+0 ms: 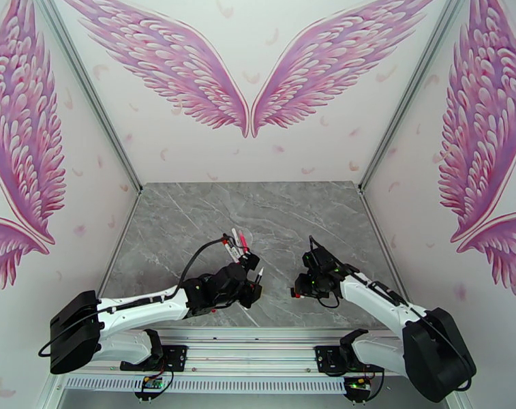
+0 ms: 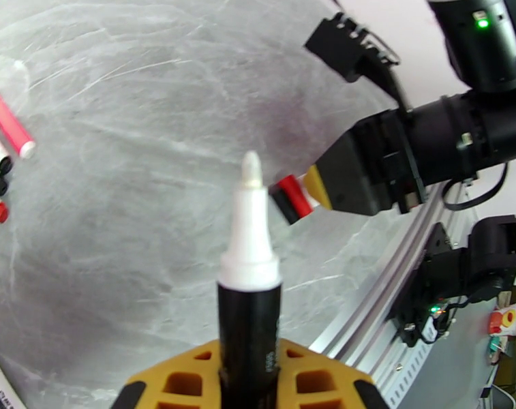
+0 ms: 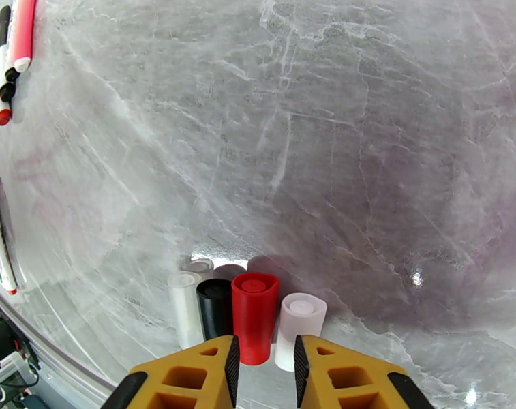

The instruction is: Open the pen caps

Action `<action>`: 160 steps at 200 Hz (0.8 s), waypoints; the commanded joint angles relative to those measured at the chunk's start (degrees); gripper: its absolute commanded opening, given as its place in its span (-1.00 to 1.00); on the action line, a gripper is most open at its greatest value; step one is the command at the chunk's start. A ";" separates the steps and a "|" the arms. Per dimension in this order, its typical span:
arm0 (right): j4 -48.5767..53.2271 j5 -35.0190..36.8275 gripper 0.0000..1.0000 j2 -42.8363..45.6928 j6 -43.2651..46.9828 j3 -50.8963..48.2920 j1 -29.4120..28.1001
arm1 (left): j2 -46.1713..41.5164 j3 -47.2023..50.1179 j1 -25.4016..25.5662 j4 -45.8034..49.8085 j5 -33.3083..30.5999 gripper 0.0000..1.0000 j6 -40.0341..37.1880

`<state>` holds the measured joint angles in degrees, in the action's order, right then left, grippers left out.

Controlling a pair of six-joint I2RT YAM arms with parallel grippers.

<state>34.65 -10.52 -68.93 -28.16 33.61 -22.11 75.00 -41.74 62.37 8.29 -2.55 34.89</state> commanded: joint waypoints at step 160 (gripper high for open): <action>-3.64 -14.55 0.98 15.98 0.27 0.80 -5.81 | 15.90 -10.12 1.00 26.52 -24.53 -0.76 12.94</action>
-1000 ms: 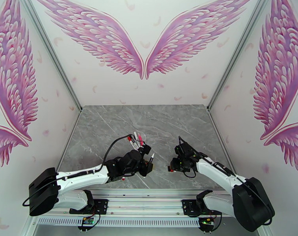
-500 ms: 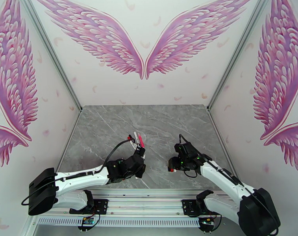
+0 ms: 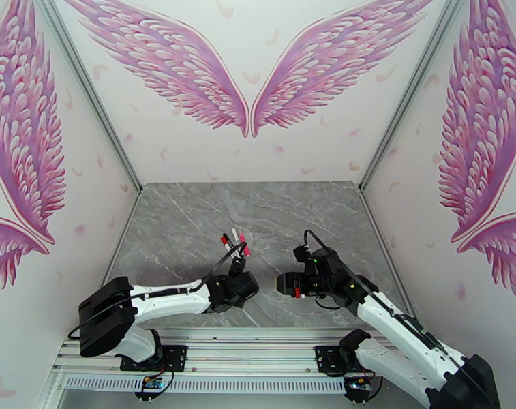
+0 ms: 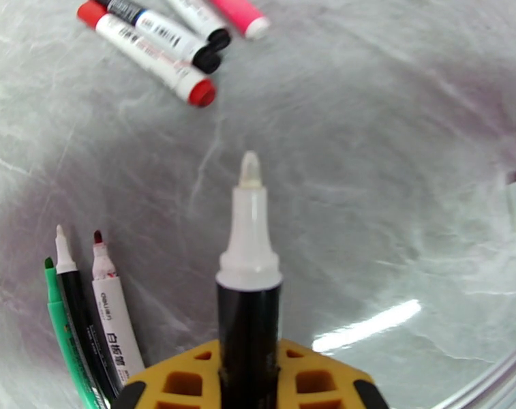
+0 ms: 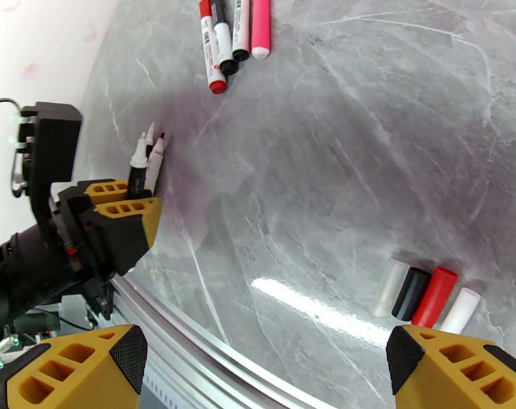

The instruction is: Open the pen caps

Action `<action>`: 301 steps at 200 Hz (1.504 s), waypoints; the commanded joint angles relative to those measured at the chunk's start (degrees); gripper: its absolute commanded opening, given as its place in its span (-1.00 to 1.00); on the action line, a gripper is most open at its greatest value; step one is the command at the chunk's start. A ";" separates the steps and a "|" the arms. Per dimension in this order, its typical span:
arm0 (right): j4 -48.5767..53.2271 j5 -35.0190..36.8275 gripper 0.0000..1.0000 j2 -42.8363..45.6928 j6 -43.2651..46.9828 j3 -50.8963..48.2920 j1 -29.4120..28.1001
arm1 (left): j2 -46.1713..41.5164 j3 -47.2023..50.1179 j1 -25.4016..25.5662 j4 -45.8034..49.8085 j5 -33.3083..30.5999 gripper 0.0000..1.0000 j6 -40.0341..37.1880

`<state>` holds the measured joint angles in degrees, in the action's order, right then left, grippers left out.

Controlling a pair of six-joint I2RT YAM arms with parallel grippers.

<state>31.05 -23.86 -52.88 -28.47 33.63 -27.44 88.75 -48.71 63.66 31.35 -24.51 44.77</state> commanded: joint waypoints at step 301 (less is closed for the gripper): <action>-0.55 -0.22 0.98 -1.79 0.10 0.03 -1.02 | 6.83 -9.14 -2.27 10.39 0.64 -0.40 7.22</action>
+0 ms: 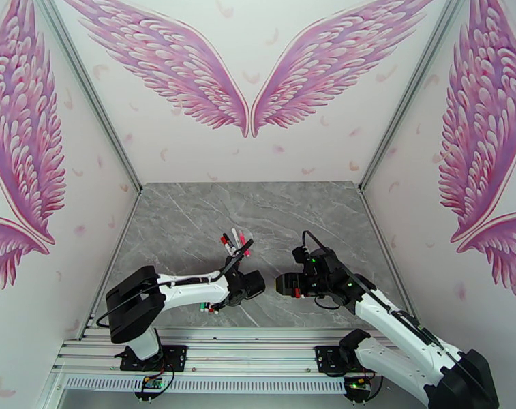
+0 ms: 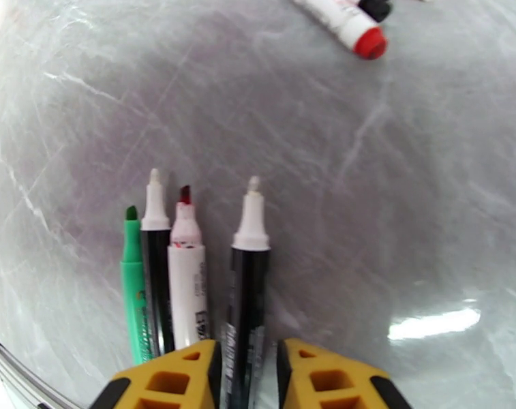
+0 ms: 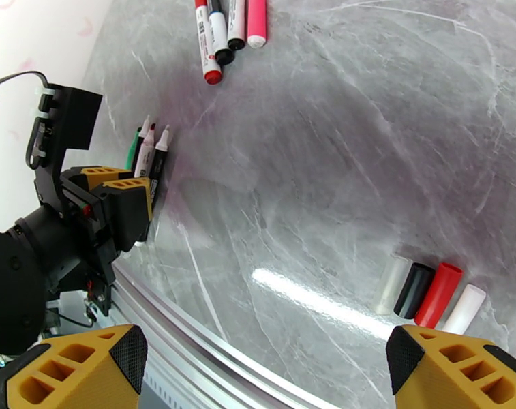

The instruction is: Open the pen caps

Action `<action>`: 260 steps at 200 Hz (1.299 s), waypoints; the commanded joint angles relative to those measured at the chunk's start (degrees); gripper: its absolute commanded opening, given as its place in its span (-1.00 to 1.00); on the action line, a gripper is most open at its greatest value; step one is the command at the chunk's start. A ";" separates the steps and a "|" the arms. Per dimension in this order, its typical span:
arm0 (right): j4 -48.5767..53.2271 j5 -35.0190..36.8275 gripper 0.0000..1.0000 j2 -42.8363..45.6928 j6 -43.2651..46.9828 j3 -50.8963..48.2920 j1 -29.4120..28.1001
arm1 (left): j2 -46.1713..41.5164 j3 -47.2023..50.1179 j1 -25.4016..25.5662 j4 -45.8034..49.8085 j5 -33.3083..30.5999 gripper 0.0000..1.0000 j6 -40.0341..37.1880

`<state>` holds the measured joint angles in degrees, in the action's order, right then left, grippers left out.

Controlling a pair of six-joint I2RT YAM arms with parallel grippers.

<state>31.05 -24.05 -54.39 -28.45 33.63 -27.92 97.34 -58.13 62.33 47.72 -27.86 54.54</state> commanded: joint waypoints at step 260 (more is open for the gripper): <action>0.24 0.41 0.98 -0.45 0.11 1.00 -0.88 | -1.39 2.50 -7.21 -6.41 4.75 -0.44 -3.83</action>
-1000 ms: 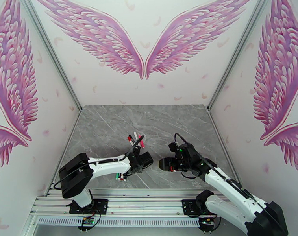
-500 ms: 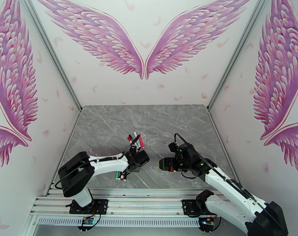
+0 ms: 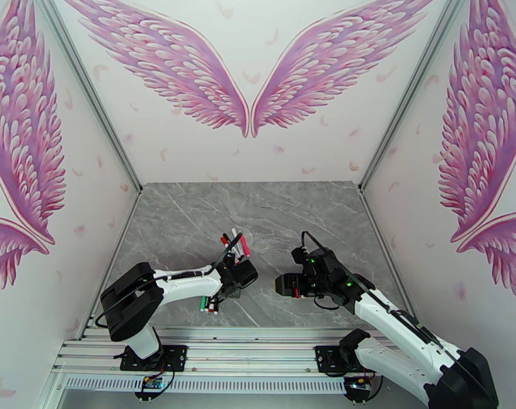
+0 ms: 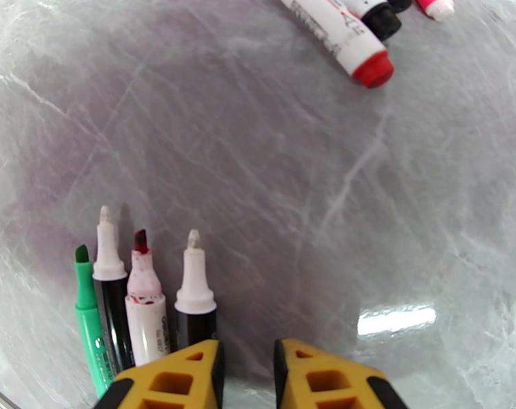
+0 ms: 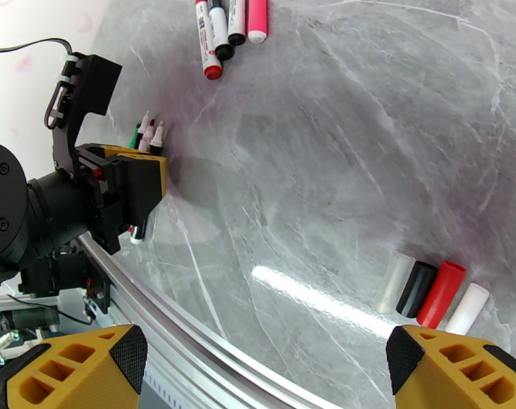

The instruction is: Open the pen caps

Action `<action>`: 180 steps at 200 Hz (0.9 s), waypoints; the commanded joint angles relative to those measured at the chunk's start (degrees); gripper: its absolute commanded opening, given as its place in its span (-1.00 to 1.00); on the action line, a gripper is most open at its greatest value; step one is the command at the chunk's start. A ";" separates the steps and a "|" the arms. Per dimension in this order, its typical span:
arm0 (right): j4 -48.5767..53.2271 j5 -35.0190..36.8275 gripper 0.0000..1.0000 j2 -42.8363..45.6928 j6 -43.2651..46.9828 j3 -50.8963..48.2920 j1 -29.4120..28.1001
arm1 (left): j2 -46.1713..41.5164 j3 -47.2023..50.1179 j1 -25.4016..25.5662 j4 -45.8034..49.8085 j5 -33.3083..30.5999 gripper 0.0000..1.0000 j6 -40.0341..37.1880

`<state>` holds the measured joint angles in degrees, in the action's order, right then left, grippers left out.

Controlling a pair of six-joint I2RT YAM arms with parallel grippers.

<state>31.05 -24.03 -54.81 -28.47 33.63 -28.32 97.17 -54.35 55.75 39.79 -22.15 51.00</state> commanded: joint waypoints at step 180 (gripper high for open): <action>-2.48 1.73 0.98 2.49 -2.29 1.89 -0.55 | -2.68 -7.46 -22.43 -15.47 19.53 -0.12 -0.83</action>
<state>30.00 -22.94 -52.45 -29.93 33.85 -28.32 91.20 -58.35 33.89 27.57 -5.41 49.10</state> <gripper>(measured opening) 0.990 0.435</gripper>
